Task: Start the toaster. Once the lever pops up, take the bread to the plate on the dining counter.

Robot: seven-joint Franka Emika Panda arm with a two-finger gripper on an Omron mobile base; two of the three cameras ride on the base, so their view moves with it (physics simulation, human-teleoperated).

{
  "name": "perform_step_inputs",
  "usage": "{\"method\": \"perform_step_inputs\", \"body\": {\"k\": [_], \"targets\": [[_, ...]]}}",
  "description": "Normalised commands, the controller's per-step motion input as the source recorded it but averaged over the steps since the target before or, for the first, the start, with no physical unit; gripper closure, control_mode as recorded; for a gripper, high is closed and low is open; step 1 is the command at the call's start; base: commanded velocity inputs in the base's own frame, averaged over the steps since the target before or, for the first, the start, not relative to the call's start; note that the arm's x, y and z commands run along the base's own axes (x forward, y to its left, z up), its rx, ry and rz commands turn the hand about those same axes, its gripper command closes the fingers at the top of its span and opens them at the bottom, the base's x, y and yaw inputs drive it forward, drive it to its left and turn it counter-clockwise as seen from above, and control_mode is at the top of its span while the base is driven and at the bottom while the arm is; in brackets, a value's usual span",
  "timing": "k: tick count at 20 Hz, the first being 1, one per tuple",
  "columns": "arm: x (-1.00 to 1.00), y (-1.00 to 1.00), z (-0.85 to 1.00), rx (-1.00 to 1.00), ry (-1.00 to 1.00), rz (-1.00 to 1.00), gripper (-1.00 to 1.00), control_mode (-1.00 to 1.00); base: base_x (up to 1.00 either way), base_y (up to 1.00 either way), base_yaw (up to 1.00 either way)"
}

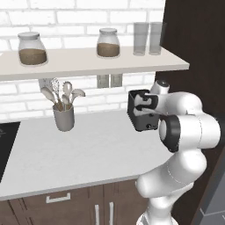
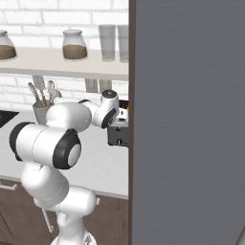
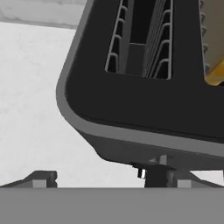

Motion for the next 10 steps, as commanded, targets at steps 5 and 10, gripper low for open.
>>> {"method": "perform_step_inputs", "body": {"k": [5, 10], "targets": [[0.02, 0.00, -0.37, 0.00, -0.05, 0.00, -1.00, -1.00, 0.00, 0.00, 0.00], [0.00, 0.00, -0.66, 0.00, 0.00, 0.00, -1.00, -1.00, 0.00, 0.00, 0.00]]}}
